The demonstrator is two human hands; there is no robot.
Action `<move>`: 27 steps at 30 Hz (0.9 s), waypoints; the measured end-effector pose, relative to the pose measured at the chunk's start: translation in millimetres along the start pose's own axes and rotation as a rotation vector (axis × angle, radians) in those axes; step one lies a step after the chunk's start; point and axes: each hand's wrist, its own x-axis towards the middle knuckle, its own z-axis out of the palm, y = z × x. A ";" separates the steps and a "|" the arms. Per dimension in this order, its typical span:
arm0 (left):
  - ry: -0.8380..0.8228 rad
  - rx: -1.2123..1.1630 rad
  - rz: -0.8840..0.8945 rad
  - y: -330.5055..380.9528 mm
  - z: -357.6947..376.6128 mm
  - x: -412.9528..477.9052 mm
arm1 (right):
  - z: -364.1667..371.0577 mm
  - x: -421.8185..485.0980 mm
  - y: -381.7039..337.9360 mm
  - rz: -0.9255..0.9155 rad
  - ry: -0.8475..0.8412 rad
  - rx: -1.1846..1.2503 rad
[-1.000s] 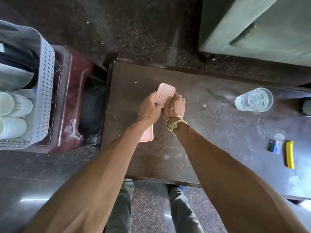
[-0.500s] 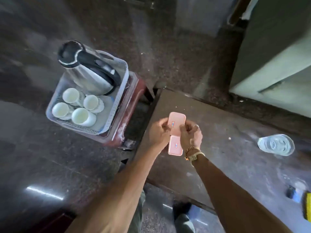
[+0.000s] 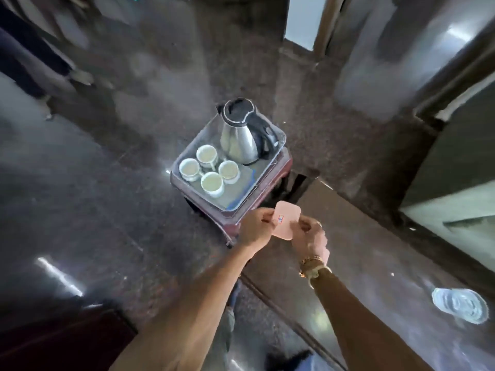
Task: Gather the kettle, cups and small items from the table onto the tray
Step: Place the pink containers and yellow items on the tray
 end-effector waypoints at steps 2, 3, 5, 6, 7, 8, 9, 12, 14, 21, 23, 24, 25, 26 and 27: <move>-0.010 0.001 -0.018 -3.1 -0.9 -0.6 | -0.4 -3.1 -1.2 0.020 -0.001 0.011; -0.014 0.002 -0.034 -6.4 1.0 -0.9 | -0.8 -3.7 -1.0 0.025 -0.004 0.002; -0.018 0.008 -0.082 -15.1 7.3 -4.0 | -1.7 -5.4 3.5 0.043 -0.009 -0.032; -0.028 0.011 -0.106 -20.3 11.9 -6.1 | -2.9 -6.5 8.6 0.057 -0.006 -0.038; -0.043 0.028 -0.119 -25.5 18.0 -8.8 | -4.4 -8.0 16.3 0.068 -0.003 -0.044; -0.063 0.064 -0.123 -30.4 24.6 -11.6 | -6.5 -9.1 25.3 0.081 -0.002 -0.062; -0.089 0.102 -0.125 -34.8 31.8 -15.3 | -9.9 -10.6 35.4 0.104 -0.003 -0.091; -0.176 0.148 -0.144 -43.0 58.1 -27.4 | -23.6 -12.4 67.0 0.189 0.003 -0.154; -0.210 0.193 -0.170 -48.0 79.5 -32.4 | -31.4 -9.5 89.8 0.193 0.021 -0.193; -0.228 0.280 -0.189 -63.3 150.6 -25.8 | -47.5 16.2 144.7 0.227 0.062 -0.242; -0.220 0.295 -0.179 -66.3 163.4 -16.8 | -47.6 28.0 152.4 0.229 0.065 -0.275; -0.211 0.312 -0.173 -67.8 167.6 -12.1 | -47.1 34.9 156.2 0.238 0.066 -0.285; -0.200 0.331 -0.169 -69.2 171.0 -7.9 | -45.9 41.7 160.2 0.244 0.060 -0.292; -0.189 0.352 -0.165 -71.8 174.5 -4.0 | -44.3 48.5 164.8 0.246 0.045 -0.295; -0.185 0.381 -0.164 -73.9 176.3 -0.5 | -42.0 55.4 168.7 0.243 0.023 -0.295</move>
